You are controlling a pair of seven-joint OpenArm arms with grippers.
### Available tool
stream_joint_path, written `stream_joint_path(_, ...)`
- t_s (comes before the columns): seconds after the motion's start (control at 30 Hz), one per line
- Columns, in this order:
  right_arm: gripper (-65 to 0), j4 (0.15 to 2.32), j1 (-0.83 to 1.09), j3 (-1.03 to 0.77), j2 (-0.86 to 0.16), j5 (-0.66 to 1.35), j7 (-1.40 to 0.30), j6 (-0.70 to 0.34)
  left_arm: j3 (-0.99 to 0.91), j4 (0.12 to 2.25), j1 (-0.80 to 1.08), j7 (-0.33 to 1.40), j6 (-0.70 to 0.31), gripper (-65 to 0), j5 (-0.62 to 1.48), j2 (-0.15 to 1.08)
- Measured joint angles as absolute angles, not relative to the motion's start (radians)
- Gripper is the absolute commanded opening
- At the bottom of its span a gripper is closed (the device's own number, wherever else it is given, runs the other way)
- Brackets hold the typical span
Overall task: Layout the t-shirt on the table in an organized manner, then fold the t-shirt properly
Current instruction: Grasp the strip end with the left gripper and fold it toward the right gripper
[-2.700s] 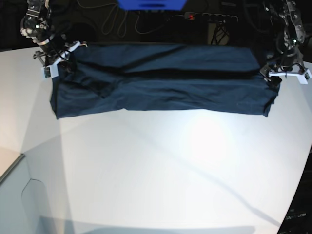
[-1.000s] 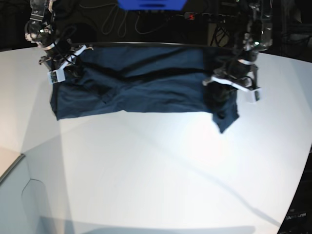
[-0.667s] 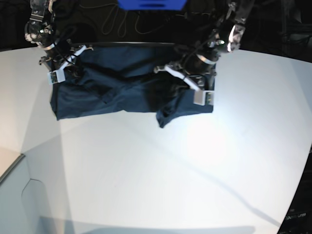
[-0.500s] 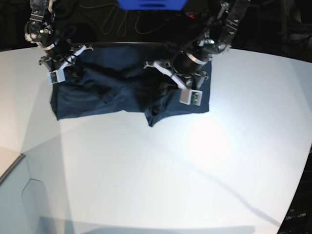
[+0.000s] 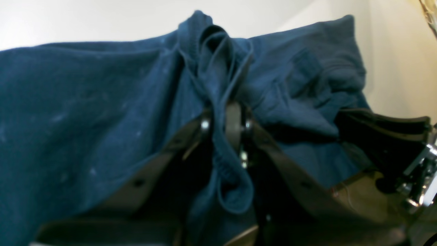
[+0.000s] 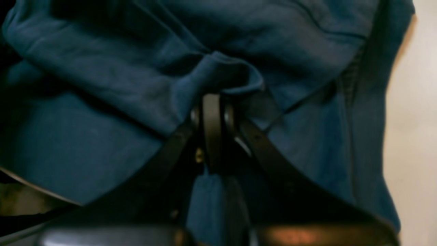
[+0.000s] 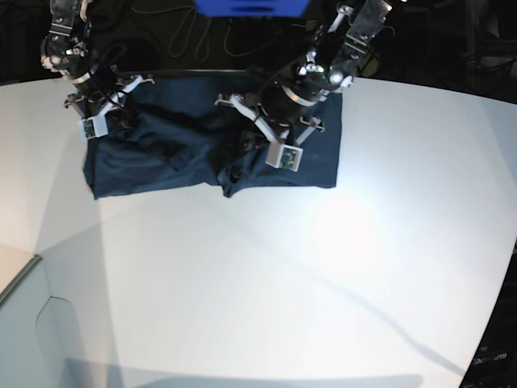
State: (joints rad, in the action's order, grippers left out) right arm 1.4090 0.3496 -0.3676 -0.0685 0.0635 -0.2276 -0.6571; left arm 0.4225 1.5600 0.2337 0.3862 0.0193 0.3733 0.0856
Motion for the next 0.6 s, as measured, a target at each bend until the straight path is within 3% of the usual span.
stream_joint_path(0.07,-63.6,1.409,0.35,-0.366,-0.072,0.064,-0.228,-0.657,0.469,1.553,0.212,0.398,0.02,-59.9,0.377,0.091)
stream_joint_path(0.27,-48.7,1.409,0.35,-0.366,-0.085,0.064,-0.227,-0.657,0.515,1.573,0.204,0.395,0.019,-31.1,0.376,0.114)
stream_joint_path(0.47,-43.8,1.409,0.335,-0.374,-0.083,0.062,-0.228,-0.657,0.524,1.65,0.205,0.385,0.02,-30.7,0.371,0.12)
stream_joint_path(0.6,-41.8,1.445,0.329,-0.375,-0.083,0.059,-0.229,-0.656,0.525,1.718,0.207,0.385,0.015,-30.7,0.377,0.2)
